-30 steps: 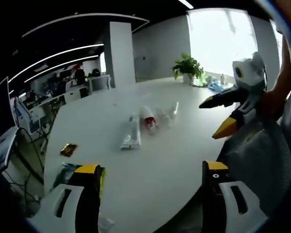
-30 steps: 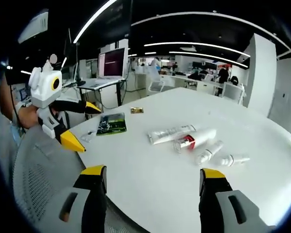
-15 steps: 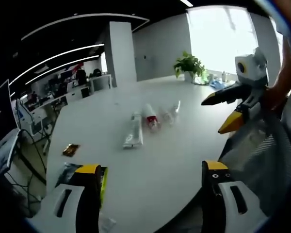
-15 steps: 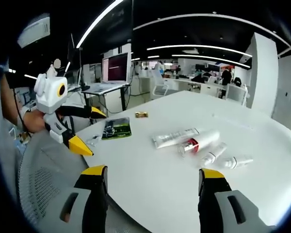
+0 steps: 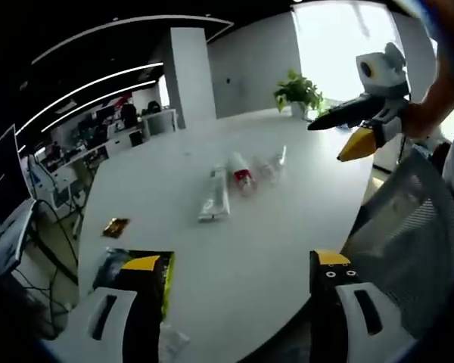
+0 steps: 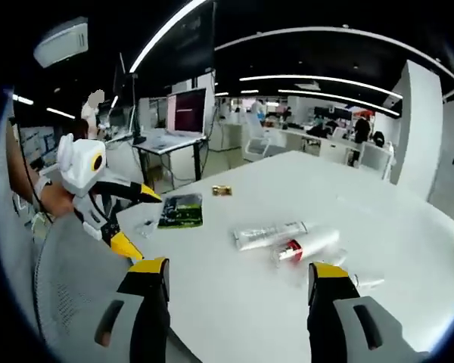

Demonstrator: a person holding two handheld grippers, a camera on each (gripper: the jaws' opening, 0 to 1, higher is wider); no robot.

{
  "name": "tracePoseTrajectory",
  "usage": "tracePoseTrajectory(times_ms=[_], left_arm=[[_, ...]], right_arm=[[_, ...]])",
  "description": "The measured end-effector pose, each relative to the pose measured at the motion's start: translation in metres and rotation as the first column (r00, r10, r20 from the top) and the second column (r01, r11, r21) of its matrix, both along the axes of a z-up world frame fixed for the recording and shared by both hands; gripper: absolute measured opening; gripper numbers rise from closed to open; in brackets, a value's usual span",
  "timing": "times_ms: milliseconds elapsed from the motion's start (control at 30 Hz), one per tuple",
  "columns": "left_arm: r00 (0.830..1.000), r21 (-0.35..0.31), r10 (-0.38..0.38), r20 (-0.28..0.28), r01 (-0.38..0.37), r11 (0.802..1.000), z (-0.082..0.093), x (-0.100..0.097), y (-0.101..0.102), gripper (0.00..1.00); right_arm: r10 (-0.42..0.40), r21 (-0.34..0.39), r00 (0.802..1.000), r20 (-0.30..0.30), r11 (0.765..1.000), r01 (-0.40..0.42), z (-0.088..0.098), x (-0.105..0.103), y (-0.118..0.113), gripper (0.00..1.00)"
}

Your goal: Arrange the skincare products in the storage area until every visible bottle or jar stands upright without overlapping.

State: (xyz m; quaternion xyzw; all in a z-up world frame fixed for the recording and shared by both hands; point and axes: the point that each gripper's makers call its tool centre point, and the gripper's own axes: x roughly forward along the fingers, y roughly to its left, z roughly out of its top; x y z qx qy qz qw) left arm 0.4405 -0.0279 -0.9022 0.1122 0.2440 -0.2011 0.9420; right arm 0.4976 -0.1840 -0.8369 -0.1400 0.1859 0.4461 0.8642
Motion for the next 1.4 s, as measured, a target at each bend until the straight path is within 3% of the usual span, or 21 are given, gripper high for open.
tracePoseTrajectory(times_ms=[267,400,433,500,633,800,933,1033,1100,1133,1200,1233,1300,1400], left_arm=[[0.999,0.024,0.006,-0.037,-0.006,1.0,-0.008,-0.002,0.003,0.76],[0.999,0.027,0.01,-0.037,-0.009,1.0,-0.008,-0.002,0.004,0.75],[0.999,0.029,0.011,-0.041,-0.01,1.0,-0.009,-0.002,0.004,0.75],[0.999,0.035,0.01,-0.049,-0.009,0.999,-0.011,-0.002,0.005,0.75],[0.999,0.042,0.011,-0.05,-0.009,0.999,-0.011,-0.003,0.006,0.73],[0.998,0.047,0.017,-0.063,-0.014,0.999,-0.014,-0.003,0.006,0.71],[0.998,0.047,0.016,-0.064,-0.013,0.999,-0.014,-0.004,0.006,0.67],[0.997,0.053,0.016,-0.078,-0.012,0.999,-0.017,-0.004,0.007,0.67],[0.997,0.059,0.016,-0.082,-0.011,0.998,-0.019,-0.005,0.008,0.66],[0.996,0.063,0.015,-0.083,-0.01,0.998,-0.019,-0.005,0.008,0.65],[0.996,0.064,0.013,-0.084,-0.008,0.998,-0.019,-0.005,0.008,0.64],[0.996,0.062,0.014,-0.083,-0.008,0.998,-0.019,-0.005,0.008,0.64],[0.996,0.06,0.015,-0.085,-0.01,0.998,-0.02,-0.005,0.008,0.63],[0.996,0.063,0.014,-0.088,-0.008,0.998,-0.021,-0.005,0.008,0.62]], right_arm=[[0.125,-0.044,0.99,0.067,0.991,-0.123,0.049,0.058,0.026,0.71],[0.223,-0.127,0.973,0.068,0.969,-0.213,0.05,0.074,0.039,0.75],[0.253,-0.163,0.966,0.044,0.956,-0.243,0.047,0.076,0.043,0.76],[0.302,-0.201,0.951,0.063,0.937,-0.285,0.049,0.08,0.05,0.75],[0.414,-0.306,0.91,0.034,0.871,-0.385,0.04,0.088,0.062,0.73],[0.484,-0.376,0.875,-0.023,0.806,-0.457,0.029,0.104,0.073,0.72],[0.521,-0.467,0.851,-0.062,0.739,-0.486,0.011,0.117,0.08,0.69],[0.554,-0.544,0.827,-0.092,0.668,-0.508,-0.006,0.128,0.085,0.65],[0.565,-0.568,0.815,-0.127,0.632,-0.526,-0.019,0.135,0.087,0.62],[0.57,-0.566,0.812,-0.127,0.631,-0.531,-0.022,0.135,0.091,0.62],[0.582,-0.605,0.797,-0.16,0.58,-0.545,-0.034,0.139,0.091,0.6],[0.603,-0.637,0.781,-0.16,0.541,-0.549,-0.04,0.143,0.092,0.59],[0.611,-0.65,0.773,-0.171,0.52,-0.554,-0.048,0.144,0.095,0.54],[0.63,-0.685,0.748,-0.209,0.452,-0.572,-0.061,0.143,0.097,0.53]])
